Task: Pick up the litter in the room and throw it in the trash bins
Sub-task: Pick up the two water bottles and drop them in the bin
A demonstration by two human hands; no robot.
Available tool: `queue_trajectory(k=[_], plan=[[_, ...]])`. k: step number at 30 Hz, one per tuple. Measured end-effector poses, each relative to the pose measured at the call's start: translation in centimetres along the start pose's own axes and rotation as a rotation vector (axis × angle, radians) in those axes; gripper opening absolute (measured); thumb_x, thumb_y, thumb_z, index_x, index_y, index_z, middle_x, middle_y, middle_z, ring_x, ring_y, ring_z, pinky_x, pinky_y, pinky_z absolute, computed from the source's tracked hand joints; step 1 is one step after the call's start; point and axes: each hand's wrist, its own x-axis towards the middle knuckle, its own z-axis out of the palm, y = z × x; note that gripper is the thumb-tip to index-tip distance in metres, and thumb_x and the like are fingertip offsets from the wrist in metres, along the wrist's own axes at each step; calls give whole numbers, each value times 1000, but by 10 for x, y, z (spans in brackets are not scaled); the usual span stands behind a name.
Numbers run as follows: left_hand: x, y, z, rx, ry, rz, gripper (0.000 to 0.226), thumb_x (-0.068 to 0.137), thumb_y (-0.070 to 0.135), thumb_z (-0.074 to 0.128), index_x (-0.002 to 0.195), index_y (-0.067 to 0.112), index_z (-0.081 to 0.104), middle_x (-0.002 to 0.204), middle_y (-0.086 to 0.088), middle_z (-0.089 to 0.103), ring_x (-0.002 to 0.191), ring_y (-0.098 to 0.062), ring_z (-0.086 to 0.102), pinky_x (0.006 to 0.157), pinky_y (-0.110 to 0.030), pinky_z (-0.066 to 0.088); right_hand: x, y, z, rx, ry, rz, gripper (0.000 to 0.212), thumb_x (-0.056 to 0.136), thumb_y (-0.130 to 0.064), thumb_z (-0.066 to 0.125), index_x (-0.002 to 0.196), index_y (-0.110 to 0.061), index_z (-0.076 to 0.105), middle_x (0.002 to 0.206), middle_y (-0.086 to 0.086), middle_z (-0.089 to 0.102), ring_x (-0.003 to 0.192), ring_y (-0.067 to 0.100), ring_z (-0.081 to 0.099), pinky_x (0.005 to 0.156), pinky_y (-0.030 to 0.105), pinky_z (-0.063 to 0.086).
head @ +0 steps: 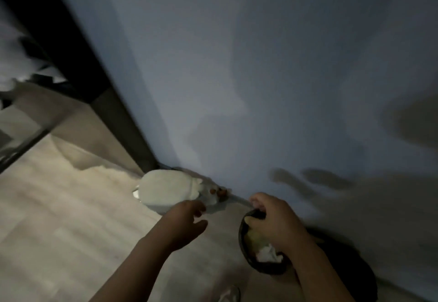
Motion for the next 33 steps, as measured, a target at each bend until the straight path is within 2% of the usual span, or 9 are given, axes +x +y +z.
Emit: queue_trajectory(k=[3, 5, 7, 10, 13, 18, 23, 29, 33], plan=[[-35, -26, -29, -69, 121, -58, 33, 88, 34, 60, 120, 28, 57, 113, 8, 61, 92, -5, 58, 73, -13, 45, 7, -51, 11, -50, -21, -162, 44, 81, -30, 70, 124, -27, 56, 113, -12, 56, 99, 2, 51, 82, 15, 40], [-62, -46, -45, -106, 198, -111, 34, 89, 34, 59, 122, 29, 56, 114, 10, 61, 93, -5, 58, 76, -15, 45, 9, -85, 24, -78, -42, -250, 45, 80, -31, 71, 122, -27, 57, 109, -14, 56, 98, 2, 52, 81, 14, 40], [-95, -70, -59, -143, 278, -169, 35, 88, 35, 59, 123, 29, 55, 115, 10, 61, 95, -5, 59, 81, -19, 47, 5, -119, 41, -105, -87, -311, 49, 79, -31, 72, 125, -27, 56, 115, -13, 57, 103, 4, 54, 87, 18, 43], [-151, -109, -71, -201, 378, -244, 35, 88, 35, 59, 123, 30, 55, 114, 12, 61, 95, -4, 59, 82, -19, 47, -12, -170, 72, -174, -158, -399, 52, 79, -35, 70, 128, -29, 55, 122, -8, 57, 111, 10, 55, 95, 28, 46], [-213, -150, -76, -246, 450, -300, 35, 88, 34, 58, 123, 31, 55, 114, 13, 60, 95, -3, 58, 81, -18, 46, -42, -222, 114, -236, -181, -501, 52, 78, -36, 69, 128, -31, 55, 121, -10, 57, 112, 10, 53, 97, 27, 43], [-328, -221, -76, -306, 547, -411, 34, 89, 33, 57, 123, 28, 55, 116, 11, 61, 97, -5, 59, 85, -21, 48, -111, -304, 196, -270, -266, -665, 45, 80, -32, 68, 123, -33, 57, 114, -13, 58, 102, 4, 54, 81, 18, 40], [-430, -284, -75, -359, 684, -529, 34, 89, 33, 58, 122, 30, 54, 115, 13, 60, 97, -4, 59, 83, -20, 47, -169, -378, 276, -298, -368, -804, 43, 80, -34, 67, 122, -34, 56, 115, -15, 57, 107, 4, 53, 93, 25, 45], [-498, -346, -76, -426, 790, -620, 33, 88, 35, 58, 120, 32, 55, 110, 17, 58, 95, -1, 58, 79, -18, 47, -193, -450, 349, -422, -467, -942, 44, 81, -36, 64, 123, -36, 54, 118, -16, 56, 107, 1, 50, 90, 20, 43], [-515, -392, -97, -457, 844, -680, 33, 88, 35, 59, 120, 32, 55, 114, 15, 58, 97, -2, 58, 85, -24, 51, -185, -506, 387, -439, -492, -1030, 43, 81, -38, 63, 123, -37, 54, 116, -17, 56, 105, 1, 51, 82, 17, 40]])
